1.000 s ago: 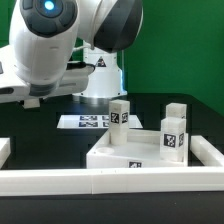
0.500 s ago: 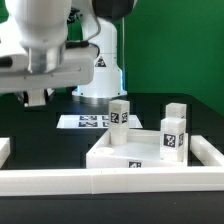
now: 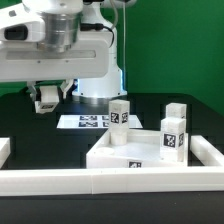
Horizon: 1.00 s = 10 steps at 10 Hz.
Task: Assemble square table
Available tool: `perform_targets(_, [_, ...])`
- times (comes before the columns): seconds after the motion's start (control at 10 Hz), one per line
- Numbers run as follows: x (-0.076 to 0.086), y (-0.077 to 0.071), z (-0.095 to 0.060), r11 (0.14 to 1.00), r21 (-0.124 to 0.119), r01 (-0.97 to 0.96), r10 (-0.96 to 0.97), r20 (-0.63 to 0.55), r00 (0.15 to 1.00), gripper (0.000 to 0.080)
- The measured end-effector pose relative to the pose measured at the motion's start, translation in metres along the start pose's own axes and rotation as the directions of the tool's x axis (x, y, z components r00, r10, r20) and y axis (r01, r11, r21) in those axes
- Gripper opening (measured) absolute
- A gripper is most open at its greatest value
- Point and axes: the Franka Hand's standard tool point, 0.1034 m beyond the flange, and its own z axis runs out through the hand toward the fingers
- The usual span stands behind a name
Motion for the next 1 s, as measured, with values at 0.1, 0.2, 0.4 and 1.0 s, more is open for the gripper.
perform_targets(0.1, [-0.001, 0.001, 0.0, 1.0, -0.001, -0.015, 0.015, -0.04, 0.999, 0.0291])
perform_targets(0.2, [0.001, -0.005, 0.0, 0.994, 0.066, -0.089, 0.096, -0.1, 0.99, 0.0291])
perform_targets(0.4, [0.014, -0.008, -0.012, 0.986, 0.088, -0.139, 0.154, -0.195, 0.969, 0.0291])
perform_targets(1.0, [0.031, -0.001, -0.024, 0.967, -0.049, -0.25, 0.187, -0.529, 0.828, 0.0291])
